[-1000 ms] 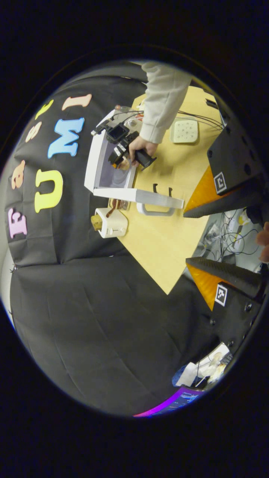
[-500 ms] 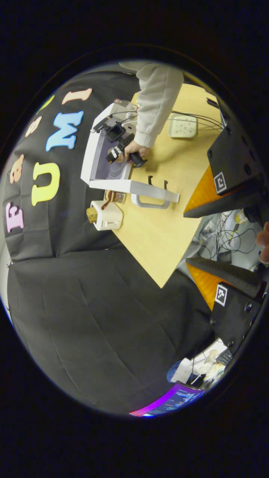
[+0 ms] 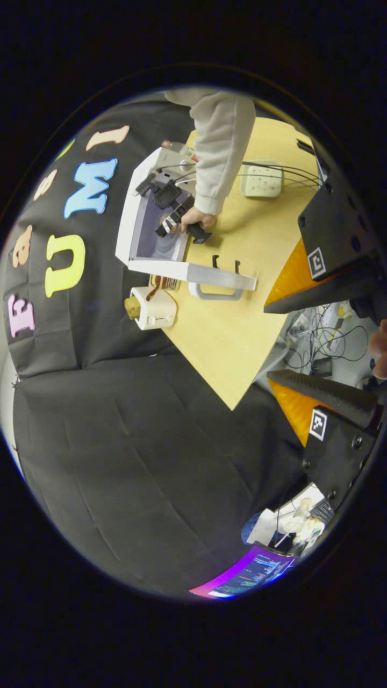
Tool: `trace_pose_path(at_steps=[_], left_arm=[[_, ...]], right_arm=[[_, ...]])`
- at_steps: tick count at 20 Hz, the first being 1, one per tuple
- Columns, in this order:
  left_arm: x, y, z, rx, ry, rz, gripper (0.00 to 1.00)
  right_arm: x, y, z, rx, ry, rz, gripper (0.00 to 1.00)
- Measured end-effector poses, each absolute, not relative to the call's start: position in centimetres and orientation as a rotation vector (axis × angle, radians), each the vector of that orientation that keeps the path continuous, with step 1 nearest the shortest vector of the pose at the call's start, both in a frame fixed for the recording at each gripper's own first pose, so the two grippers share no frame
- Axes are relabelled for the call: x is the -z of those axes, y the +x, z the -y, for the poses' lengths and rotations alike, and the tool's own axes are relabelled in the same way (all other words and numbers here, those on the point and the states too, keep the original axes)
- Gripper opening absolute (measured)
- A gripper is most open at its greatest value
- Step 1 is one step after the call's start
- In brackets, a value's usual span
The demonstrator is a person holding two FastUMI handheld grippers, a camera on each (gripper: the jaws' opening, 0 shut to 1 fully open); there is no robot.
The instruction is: Open the microwave oven with the left hand, put the food in, and close the microwave oven.
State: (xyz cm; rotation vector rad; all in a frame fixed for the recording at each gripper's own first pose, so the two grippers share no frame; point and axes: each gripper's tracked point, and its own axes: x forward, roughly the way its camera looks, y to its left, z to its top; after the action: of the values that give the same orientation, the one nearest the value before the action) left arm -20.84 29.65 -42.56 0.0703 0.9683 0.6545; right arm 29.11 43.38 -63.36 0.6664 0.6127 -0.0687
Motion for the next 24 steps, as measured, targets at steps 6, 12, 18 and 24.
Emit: trace_pose_path(at_steps=[6, 12, 18, 24], left_arm=[[42.0, -18.3, -30.2, -0.645, 0.099, -0.938, 0.73], [41.8, -14.8, -32.8, -0.642, 0.149, -0.868, 0.74], [43.2, -9.3, -35.7, -0.5, 0.17, -0.767, 0.87], [48.1, -5.1, -40.5, -0.318, 0.151, -0.726, 0.88]], right_arm=[[61.3, 27.2, -42.6, -0.006, 0.606, -0.625, 0.98], [57.5, 22.0, -40.2, -0.161, 0.529, -0.678, 0.98], [50.6, 16.0, -37.2, -0.24, 0.465, -0.667, 0.98], [43.7, 9.3, -33.1, -0.197, 0.4, -0.609, 0.98]])
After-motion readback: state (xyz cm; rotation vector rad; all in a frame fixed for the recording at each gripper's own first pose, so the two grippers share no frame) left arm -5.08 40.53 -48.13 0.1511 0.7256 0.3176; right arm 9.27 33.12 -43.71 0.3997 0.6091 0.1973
